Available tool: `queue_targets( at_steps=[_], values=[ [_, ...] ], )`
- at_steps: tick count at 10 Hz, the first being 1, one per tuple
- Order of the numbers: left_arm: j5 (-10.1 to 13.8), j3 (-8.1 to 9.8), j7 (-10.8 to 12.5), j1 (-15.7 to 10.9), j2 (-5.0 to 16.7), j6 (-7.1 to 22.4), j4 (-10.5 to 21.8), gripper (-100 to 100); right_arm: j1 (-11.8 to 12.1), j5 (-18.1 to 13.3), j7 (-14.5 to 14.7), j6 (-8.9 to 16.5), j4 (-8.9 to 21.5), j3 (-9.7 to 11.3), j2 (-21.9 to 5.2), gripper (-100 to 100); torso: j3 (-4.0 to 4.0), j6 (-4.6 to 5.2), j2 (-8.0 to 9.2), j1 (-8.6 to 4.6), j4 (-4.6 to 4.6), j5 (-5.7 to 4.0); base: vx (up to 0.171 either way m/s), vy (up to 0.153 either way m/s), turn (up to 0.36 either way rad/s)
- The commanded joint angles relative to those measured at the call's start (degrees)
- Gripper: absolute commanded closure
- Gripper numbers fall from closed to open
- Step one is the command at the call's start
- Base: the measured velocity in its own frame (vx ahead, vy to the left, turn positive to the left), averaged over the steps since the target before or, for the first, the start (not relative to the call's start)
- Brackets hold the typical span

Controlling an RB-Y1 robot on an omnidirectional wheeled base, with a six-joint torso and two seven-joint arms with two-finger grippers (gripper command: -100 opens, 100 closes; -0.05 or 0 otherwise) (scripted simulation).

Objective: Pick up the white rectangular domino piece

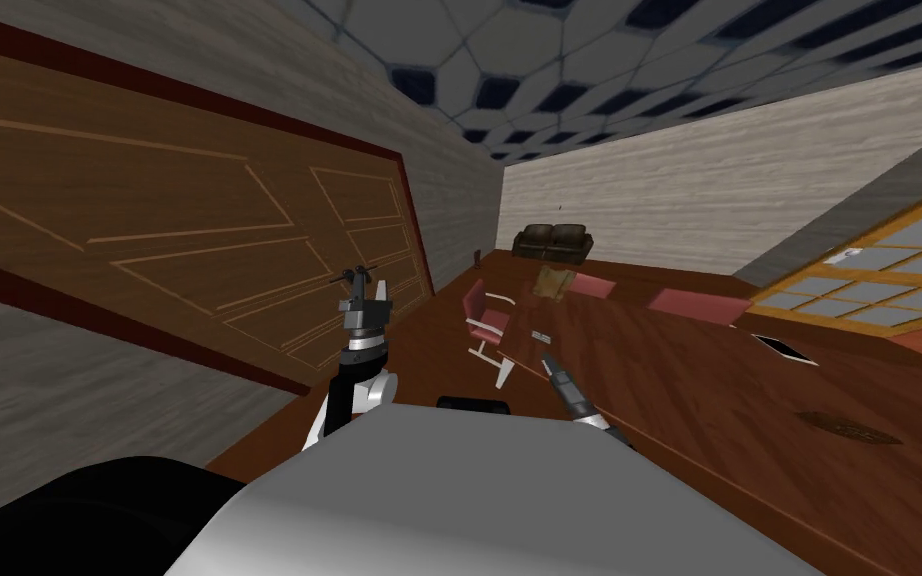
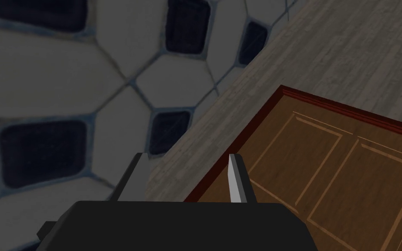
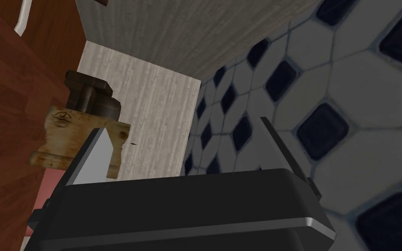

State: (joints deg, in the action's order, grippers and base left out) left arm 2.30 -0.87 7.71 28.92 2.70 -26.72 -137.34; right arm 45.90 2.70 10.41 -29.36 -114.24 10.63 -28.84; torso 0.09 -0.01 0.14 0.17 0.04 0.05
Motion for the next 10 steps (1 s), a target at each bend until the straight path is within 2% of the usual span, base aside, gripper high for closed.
queue_targets(
  at_steps=[1, 2, 4, 5, 6, 7, 8, 9, 10],
  values=[
    [0.0, 0.0, 0.0, 0.0, 0.0, 0.0, 0.0, 0, 1.0, 0.2, 0.7, -0.5, 2.6, 1.1, -2.3, -100, 0.0, 0.0, 0.0, 0.0, 0.0, 0.0, -0.015, 0.047, 0.153],
    [0.0, 0.01, 0.0, 0.0, 0.0, 0.0, 0.0, 0, 1.0, 0.2, 0.7, -0.5, 2.6, 1.1, -2.3, -100, -0.01, 0.04, -0.02, -0.05, 0.0, 0.0, -0.003, 0.016, -0.012],
    [0.0, 0.0, 0.0, 0.0, 0.0, 0.0, 0.0, 0, 3.6, 0.7, 3.3, -0.3, 7.7, 5.2, -6.3, -100, -0.04, -0.01, -0.07, -0.13, -0.01, -0.03, -0.011, 0.041, 0.366],
    [0.0, 0.0, 0.0, 0.0, 0.0, 0.0, 0.0, 0, 3.6, 0.7, 3.3, -0.3, 8.2, 5.5, -7.4, -100, -0.02, 0.01, -0.02, -0.07, -0.01, -0.01, -0.015, 0.043, 0.107],
    [0.0, 0.01, 0.0, 0.0, 0.0, 0.0, 0.0, 0, 4.8, 1.1, 4.6, -0.2, 10.5, 7.8, -9.2, -100, -0.01, 0.06, -0.03, -0.08, 0.0, -0.01, -0.005, 0.056, 0.242],
    [0.0, 0.0, 0.0, 0.0, 0.0, 0.0, 0.0, 0, 4.8, 1.1, 4.6, -0.2, 11.0, 7.8, -10.0, -100, -0.03, 0.01, -0.06, -0.05, -0.01, -0.01, -0.001, 0.038, 0.166],
    [0.0, 0.01, 0.0, 0.0, 0.0, 0.0, 0.0, 0, 5.7, 1.5, 6.0, -0.1, 13.9, 10.3, -11.9, -100, -0.04, 0.05, -0.06, -0.1, -0.01, -0.01, 0.0, 0.044, 0.237],
    [0.0, 0.01, 0.0, 0.0, 0.0, 0.0, 0.0, 0, 5.7, 1.5, 6.0, -0.1, 13.9, 10.3, -12.6, -100, -0.04, 0.02, -0.07, -0.09, -0.01, -0.01, -0.003, 0.03, 0.136],
    [0.0, 0.01, 0.0, 0.0, 0.0, 0.0, 0.0, 0, 6.5, 2.0, 7.4, 0.0, 16.2, 12.6, -15.1, -100, -0.04, 0.05, -0.07, -0.13, -0.01, -0.02, 0.002, 0.032, 0.317]
  ],
)
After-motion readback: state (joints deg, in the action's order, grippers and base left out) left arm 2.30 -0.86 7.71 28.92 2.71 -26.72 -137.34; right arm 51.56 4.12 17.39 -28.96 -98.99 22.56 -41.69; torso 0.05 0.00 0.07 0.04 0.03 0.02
